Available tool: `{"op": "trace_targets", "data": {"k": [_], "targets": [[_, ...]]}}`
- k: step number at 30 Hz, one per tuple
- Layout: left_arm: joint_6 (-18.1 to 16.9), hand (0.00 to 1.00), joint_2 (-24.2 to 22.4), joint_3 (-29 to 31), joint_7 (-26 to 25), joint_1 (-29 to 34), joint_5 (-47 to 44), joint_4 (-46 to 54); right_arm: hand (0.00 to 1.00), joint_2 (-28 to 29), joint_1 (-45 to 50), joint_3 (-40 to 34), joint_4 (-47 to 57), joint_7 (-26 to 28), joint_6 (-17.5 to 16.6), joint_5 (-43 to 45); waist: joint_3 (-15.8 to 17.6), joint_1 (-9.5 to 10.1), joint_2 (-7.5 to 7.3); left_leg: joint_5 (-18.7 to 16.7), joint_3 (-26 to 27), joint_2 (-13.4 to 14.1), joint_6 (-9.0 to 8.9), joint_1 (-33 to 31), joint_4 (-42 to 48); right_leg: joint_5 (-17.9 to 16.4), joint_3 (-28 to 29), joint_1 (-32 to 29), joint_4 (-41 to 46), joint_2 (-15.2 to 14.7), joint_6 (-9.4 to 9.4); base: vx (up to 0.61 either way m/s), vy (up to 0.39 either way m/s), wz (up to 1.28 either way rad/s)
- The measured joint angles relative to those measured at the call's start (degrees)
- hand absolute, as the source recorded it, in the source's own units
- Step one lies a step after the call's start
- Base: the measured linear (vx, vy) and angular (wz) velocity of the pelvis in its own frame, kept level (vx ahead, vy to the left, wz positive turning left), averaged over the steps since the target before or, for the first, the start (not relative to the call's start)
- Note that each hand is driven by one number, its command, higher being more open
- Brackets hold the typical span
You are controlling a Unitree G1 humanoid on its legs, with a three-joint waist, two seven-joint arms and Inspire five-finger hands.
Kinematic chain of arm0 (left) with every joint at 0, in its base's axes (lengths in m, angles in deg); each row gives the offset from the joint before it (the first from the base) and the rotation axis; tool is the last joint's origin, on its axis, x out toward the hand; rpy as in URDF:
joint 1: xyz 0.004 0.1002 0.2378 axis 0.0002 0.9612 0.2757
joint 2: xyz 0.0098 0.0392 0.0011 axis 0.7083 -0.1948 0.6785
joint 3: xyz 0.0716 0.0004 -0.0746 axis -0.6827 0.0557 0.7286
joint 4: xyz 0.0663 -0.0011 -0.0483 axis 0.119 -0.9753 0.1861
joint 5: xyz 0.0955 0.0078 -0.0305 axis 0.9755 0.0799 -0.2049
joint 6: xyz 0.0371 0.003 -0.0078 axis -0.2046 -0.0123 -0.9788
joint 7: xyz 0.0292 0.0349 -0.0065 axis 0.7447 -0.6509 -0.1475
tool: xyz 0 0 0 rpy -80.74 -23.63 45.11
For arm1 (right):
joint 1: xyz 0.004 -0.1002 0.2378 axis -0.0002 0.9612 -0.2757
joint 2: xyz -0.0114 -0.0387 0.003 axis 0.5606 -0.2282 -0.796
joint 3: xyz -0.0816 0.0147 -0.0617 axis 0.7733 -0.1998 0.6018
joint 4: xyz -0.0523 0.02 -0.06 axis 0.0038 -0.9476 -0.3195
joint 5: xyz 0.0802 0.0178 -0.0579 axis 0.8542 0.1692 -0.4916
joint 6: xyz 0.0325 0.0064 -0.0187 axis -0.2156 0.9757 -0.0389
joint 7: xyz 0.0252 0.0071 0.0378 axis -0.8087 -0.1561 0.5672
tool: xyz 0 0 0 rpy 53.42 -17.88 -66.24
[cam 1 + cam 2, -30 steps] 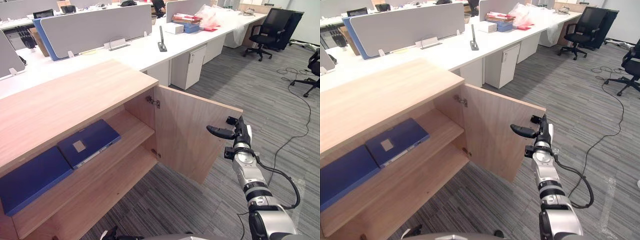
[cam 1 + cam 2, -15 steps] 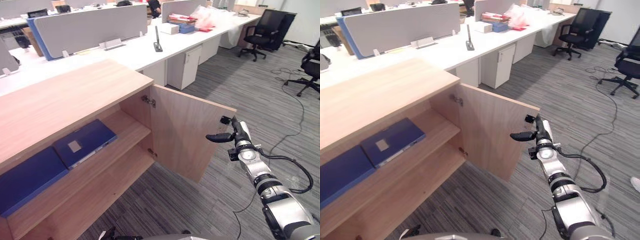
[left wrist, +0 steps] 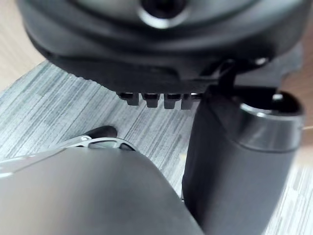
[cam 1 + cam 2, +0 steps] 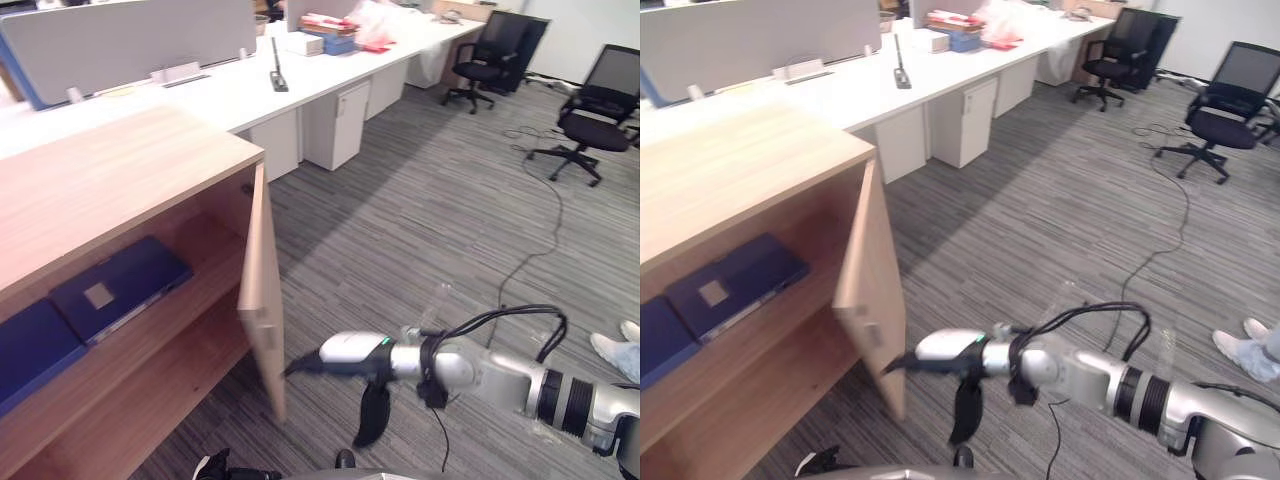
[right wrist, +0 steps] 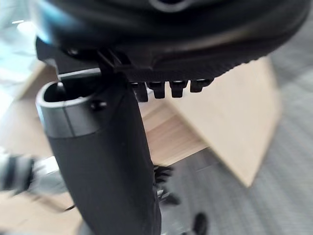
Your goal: Walk over to the cabinet, pick up the folder, carry it to the office cabinet, place the folder inside the office cabinet, then close the office cabinet door
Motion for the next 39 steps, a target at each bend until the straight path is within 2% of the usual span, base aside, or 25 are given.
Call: {"op": "trace_targets", "data": {"k": [2,7,11,12,13,14,15,16,17,18,19,20,22,23,25,26,30,31,33,34,35,36,37,38,39], "targets": [[-0.1,1.00,0.2,-0.2,0.2,0.1,0.0,0.5,1.00,0.1,0.0,0.1,1.8,0.4,-1.7,0.0,-0.3,0.50,-0.49,0.0,-0.8,-0.5,0.00,-0.2,0.0,0.1,-0.6,0.1,0.2,-0.6,0.19,0.00,0.050,0.18],[-0.4,1.00,1.0,-0.5,0.7,0.7,0.0,1.0,1.00,-0.2,2.0,-2.3,-1.8,0.3,0.4,-3.0,-1.1,0.70,-1.61,-0.1,-1.3,-2.3,-0.15,-0.6,-0.1,0.7,-0.7,0.3,0.2,-2.7,0.94,0.01,0.089,0.08],[-0.4,1.00,1.1,-2.6,0.7,0.0,0.0,1.0,1.00,1.8,6.6,-5.4,-7.3,0.2,0.9,-5.1,-0.7,1.22,-1.13,-0.5,-4.5,-3.7,0.63,-2.1,1.1,-0.6,-3.3,0.0,2.4,-4.8,1.89,0.00,0.078,0.38],[-0.4,1.00,0.6,-3.0,0.7,-0.7,0.0,1.2,1.00,4.5,10.0,-8.2,-11.0,-0.3,1.0,-6.7,0.0,2.37,-0.34,-0.7,-6.4,-4.2,1.04,-2.7,2.4,-4.0,-4.9,-1.4,8.1,-6.4,2.57,-0.05,0.099,1.09],[-0.4,1.00,0.3,-4.8,0.7,-1.5,0.0,1.8,1.00,8.9,15.9,-14.0,-17.2,-1.2,1.2,-7.7,0.8,3.12,-0.29,-1.5,-10.5,-5.9,1.85,-4.3,4.9,-9.4,-7.7,-3.9,17.3,-9.8,3.64,-0.05,0.094,1.30],[-0.6,1.00,0.3,-5.4,0.6,-1.5,0.0,2.5,1.00,12.1,18.5,-17.4,-21.3,-1.9,1.7,-8.8,1.3,3.21,-0.39,-2.0,-13.0,-7.0,2.03,-5.1,6.1,-11.8,-9.3,-4.5,21.5,-11.6,4.05,-0.04,0.061,2.07],[-1.0,1.00,0.2,-6.6,0.2,-1.8,0.0,3.3,1.00,19.7,23.7,-25.0,-30.5,-4.2,4.3,-10.2,1.5,2.76,-0.32,-3.2,-19.5,-9.3,2.53,-7.3,8.6,-15.0,-9.6,-4.9,27.9,-14.8,4.84,-0.02,0.008,1.99],[-1.0,1.00,0.1,-7.4,-0.1,-2.1,0.0,3.4,1.00,24.1,25.4,-29.3,-35.6,-5.7,5.6,-10.1,1.5,2.56,-0.09,-3.6,-22.6,-10.2,2.51,-8.6,9.7,-15.4,-7.4,-5.4,29.8,-15.4,5.12,-0.03,-0.024,2.52],[-1.1,1.00,-0.2,-8.0,-1.1,-2.6,-0.1,3.9,1.00,31.1,26.0,-37.1,-45.1,-9.0,7.8,-9.1,1.7,1.92,0.54,-3.8,-28.3,-11.6,2.50,-11.0,10.9,-15.8,-0.2,-5.7,31.3,-14.8,4.60,-0.05,-0.061,2.20],[-1.0,1.00,-0.3,-8.0,-1.5,-3.2,-0.2,4.0,1.00,34.6,26.0,-42.7,-50.8,-11.9,8.6,-8.6,2.2,1.84,1.17,-3.6,-32.7,-13.3,2.85,-12.8,11.1,-16.9,5.9,-5.9,31.5,-14.1,3.52,-0.03,-0.100,2.69],[-0.9,1.00,-0.3,-8.0,-2.2,-3.3,-0.7,4.4,1.00,37.9,26.0,-50.3,-56.9,-14.7,9.2,-8.3,2.2,1.22,1.18,-2.6,-38.8,-15.9,2.93,-15.0,10.7,-20.0,14.8,-5.9,31.2,-12.8,3.26,0.01,-0.170,2.85],[-0.9,1.00,-0.2,-8.1,-3.0,-3.3,-1.2,4.6,1.00,40.0,26.1,-57.2,-62.3,-17.3,10.1,-6.3,1.9,0.33,0.35,-0.7,-44.1,-18.4,2.07,-17.0,9.6,-23.0,23.2,-4.6,29.6,-12.4,6.27,0.05,-0.181,2.65],[-0.8,1.00,-0.1,-8.6,-4.0,-3.4,-1.4,4.6,1.00,41.6,26.6,-65.3,-69.3,-20.6,11.9,0.7,2.4,0.16,-0.15,2.2,-50.3,-20.7,-0.09,-18.0,7.1,-27.3,26.2,-1.8,26.3,-13.2,11.13,0.07,-0.247,2.14],[-0.5,1.00,-0.9,-6.9,-4.6,-2.7,-2.7,4.6,1.00,42.1,27.2,-68.4,-73.0,-22.2,13.5,4.6,2.2,0.67,0.75,3.6,-53.1,-20.0,-1.39,-17.9,5.2,-27.3,22.9,-1.4,26.1,-13.0,10.07,0.06,-0.252,1.49],[0.0,1.00,-2.1,-3.3,-4.5,-1.7,-3.6,5.0,1.00,42.2,28.8,-70.7,-75.7,-23.3,14.9,8.0,2.1,1.00,1.59,4.6,-53.2,-18.9,-1.18,-17.6,5.0,-27.8,20.3,-0.1,26.1,-12.2,9.27,0.05,-0.193,0.69],[0.1,1.00,-2.7,-1.1,-4.9,-0.7,-4.8,5.7,1.00,42.2,29.4,-71.5,-75.2,-24.1,15.7,8.8,2.1,1.17,1.69,5.2,-53.6,-18.2,-1.73,-17.3,4.5,-27.8,18.8,1.1,25.3,-11.4,9.18,0.10,-0.179,0.75],[-0.3,1.00,-3.9,3.8,-4.7,0.2,-7.7,9.0,1.00,43.4,30.6,-71.1,-73.4,-24.3,15.9,4.8,2.4,1.08,0.30,6.5,-57.8,-16.9,-2.68,-17.8,3.4,-27.2,10.5,5.8,21.3,-9.9,8.05,0.07,-0.117,0.91],[-0.4,1.00,-4.4,5.7,-4.7,0.5,-8.8,9.8,1.00,44.2,30.7,-70.5,-73.3,-24.2,15.9,3.6,2.5,1.99,-0.07,6.8,-58.3,-16.8,-2.77,-18.6,3.9,-27.2,8.7,6.2,21.0,-9.4,7.54,0.04,-0.062,0.68],[-0.4,1.00,-5.2,8.0,-4.7,0.5,-10.4,10.3,1.00,44.4,30.2,-68.5,-72.9,-23.8,15.9,2.0,3.2,2.30,-0.11,6.8,-59.3,-17.5,-2.75,-20.0,5.5,-27.6,5.9,6.8,21.2,-8.5,6.86,0.03,-0.028,0.84],[-0.3,1.00,-5.9,9.7,-4.6,0.6,-12.0,11.0,1.00,44.4,29.8,-68.6,-72.5,-23.7,15.8,1.6,4.4,2.13,-0.09,6.6,-57.0,-18.1,-0.95,-21.3,7.6,-27.9,3.4,7.8,21.3,-8.6,6.24,0.02,0.002,0.99],[-0.4,1.00,-6.2,11.0,-4.6,0.6,-12.8,11.3,1.00,44.5,29.6,-68.7,-72.4,-23.7,15.9,1.6,4.8,2.02,-0.30,6.0,-53.6,-17.7,3.03,-22.5,9.0,-28.0,2.0,8.0,21.3,-8.9,5.92,0.00,0.012,1.14],[-0.3,1.00,-7.0,14.8,-4.5,0.4,-14.9,11.6,1.00,44.7,29.5,-69.3,-72.2,-23.6,16.1,1.2,5.6,1.85,-0.81,4.3,-38.8,-14.4,8.56,-27.8,15.4,-27.8,-1.5,8.7,20.9,-9.1,5.50,0.01,0.004,0.93],[-0.3,1.00,-7.4,15.9,-4.4,0.6,-15.5,11.6,1.00,44.8,29.5,-70.1,-72.2,-23.7,16.0,1.1,5.6,1.75,-0.62,2.9,-32.2,-12.7,6.94,-30.5,21.4,-27.8,-2.9,8.8,21.0,-9.2,5.49,0.08,-0.016,1.00],[-0.3,1.00,-7.7,16.7,-4.6,1.4,-16.8,11.6,1.00,44.8,29.5,-71.5,-72.4,-23.7,16.4,1.1,5.8,1.97,-0.35,0.3,-20.6,-9.3,6.72,-33.0,32.3,-27.8,-5.1,9.8,20.5,-9.6,5.55,0.14,-0.015,0.61],[-0.3,1.00,-8.0,17.5,-4.6,2.1,-17.1,11.6,1.00,44.8,29.5,-71.6,-72.4,-23.7,16.6,1.3,5.7,1.99,-0.18,-1.0,-16.0,-7.8,7.45,-32.7,35.7,-27.7,-5.9,10.4,20.4,-9.7,5.66,0.28,0.010,1.01]]}}
